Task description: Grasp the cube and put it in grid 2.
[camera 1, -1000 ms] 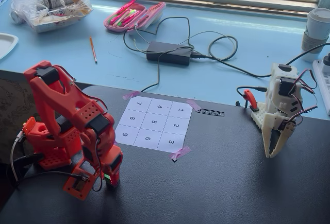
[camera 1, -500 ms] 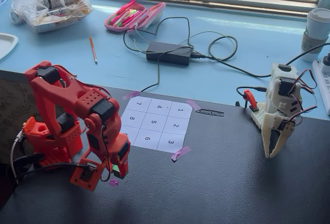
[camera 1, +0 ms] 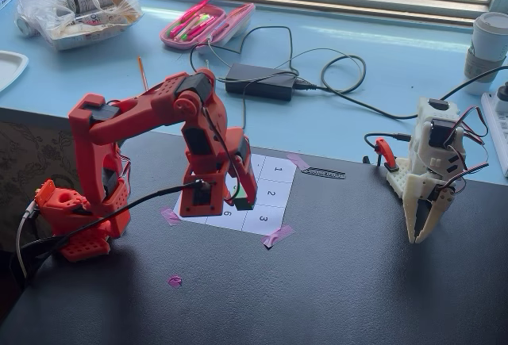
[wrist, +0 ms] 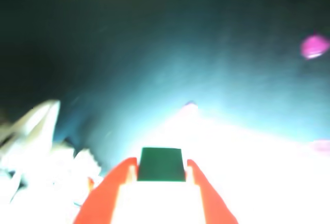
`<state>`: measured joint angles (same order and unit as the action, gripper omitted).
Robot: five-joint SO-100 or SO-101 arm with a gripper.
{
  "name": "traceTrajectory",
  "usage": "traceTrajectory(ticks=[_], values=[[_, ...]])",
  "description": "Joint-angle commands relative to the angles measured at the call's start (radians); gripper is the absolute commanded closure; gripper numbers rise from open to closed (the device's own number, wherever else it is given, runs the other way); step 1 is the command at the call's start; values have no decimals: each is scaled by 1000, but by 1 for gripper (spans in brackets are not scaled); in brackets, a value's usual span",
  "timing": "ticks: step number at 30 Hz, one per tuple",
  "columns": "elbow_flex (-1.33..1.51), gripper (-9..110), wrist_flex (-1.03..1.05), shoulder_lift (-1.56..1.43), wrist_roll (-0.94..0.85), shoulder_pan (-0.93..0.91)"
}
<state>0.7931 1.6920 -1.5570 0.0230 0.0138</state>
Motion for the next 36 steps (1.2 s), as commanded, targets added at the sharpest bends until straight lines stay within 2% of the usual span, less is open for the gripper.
traceTrajectory(ticks=[1,12,19,36], values=[[-144,101,51,51,21,91],[-316,101,35,298,109,333],[-330,101,32,394,144,446],[-331,101,-51,641,192,492]])
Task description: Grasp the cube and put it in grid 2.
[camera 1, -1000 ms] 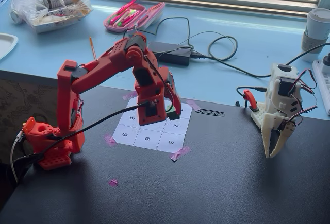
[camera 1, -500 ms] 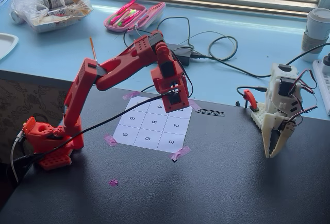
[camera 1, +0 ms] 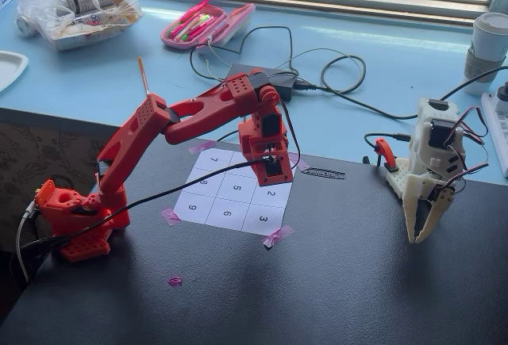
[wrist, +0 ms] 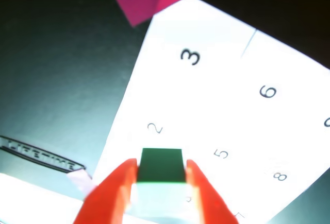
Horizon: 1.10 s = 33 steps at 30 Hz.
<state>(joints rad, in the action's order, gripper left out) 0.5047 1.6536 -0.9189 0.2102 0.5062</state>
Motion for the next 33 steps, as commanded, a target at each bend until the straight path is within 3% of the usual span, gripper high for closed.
traceTrajectory(ticks=[1,15,19,22,33], values=[[-43,101,-15,15,6,0],[-46,100,-67,112,-28,-3],[-46,91,-72,124,-44,5],[-46,67,-63,130,-84,15],[-61,64,0,-17,-127,-6]])
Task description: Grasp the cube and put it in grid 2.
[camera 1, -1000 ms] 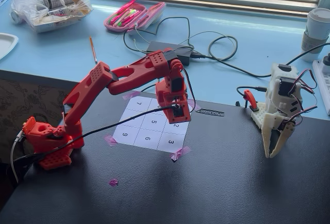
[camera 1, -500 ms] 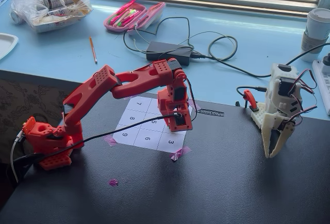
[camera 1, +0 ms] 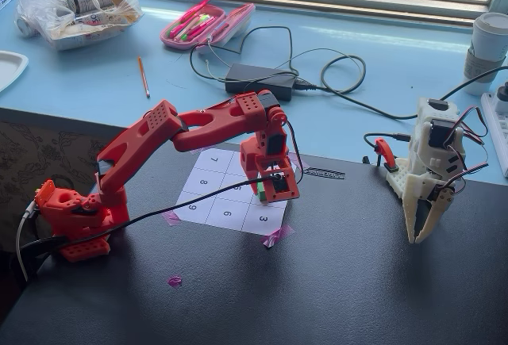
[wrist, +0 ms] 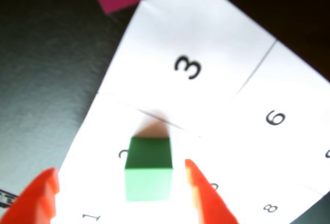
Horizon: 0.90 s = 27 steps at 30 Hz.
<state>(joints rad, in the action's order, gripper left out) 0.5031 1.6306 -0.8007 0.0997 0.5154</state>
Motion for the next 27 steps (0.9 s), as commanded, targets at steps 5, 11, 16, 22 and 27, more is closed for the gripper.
traceTrajectory(ticks=[5,11,16,22,27], values=[[-60,64,89,-380,-49,-43],[-18,64,133,-706,-114,-127],[167,65,127,-959,-190,-327],[589,75,81,-1235,-262,-575],[1037,80,-28,-1499,-304,-624]])
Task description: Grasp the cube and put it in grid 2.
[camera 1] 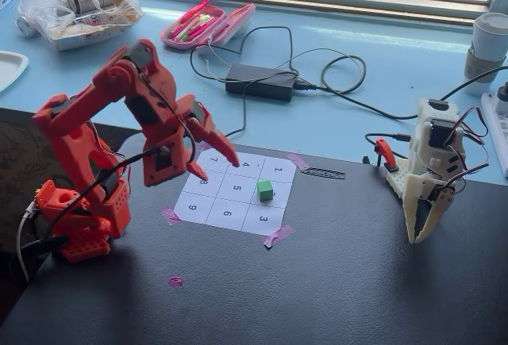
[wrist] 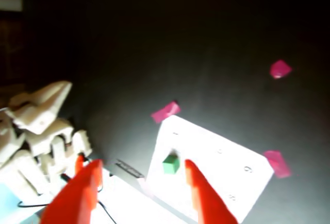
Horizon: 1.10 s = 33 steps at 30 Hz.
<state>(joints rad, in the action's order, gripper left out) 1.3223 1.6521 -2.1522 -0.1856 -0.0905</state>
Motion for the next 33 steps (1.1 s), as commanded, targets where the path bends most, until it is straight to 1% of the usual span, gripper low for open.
traceTrajectory(ticks=[1,4,9,11,14,16,19,23,33], values=[[305,83,-75,-207,-21,-12],[546,88,-164,-374,-9,5],[891,91,-353,-574,15,26],[1025,95,-440,-647,21,26],[1226,97,-575,-753,63,26],[1336,97,-629,-822,84,29],[1459,100,-655,-930,106,38],[1517,101,-618,-1043,124,44],[1629,101,-514,-1150,126,37]])
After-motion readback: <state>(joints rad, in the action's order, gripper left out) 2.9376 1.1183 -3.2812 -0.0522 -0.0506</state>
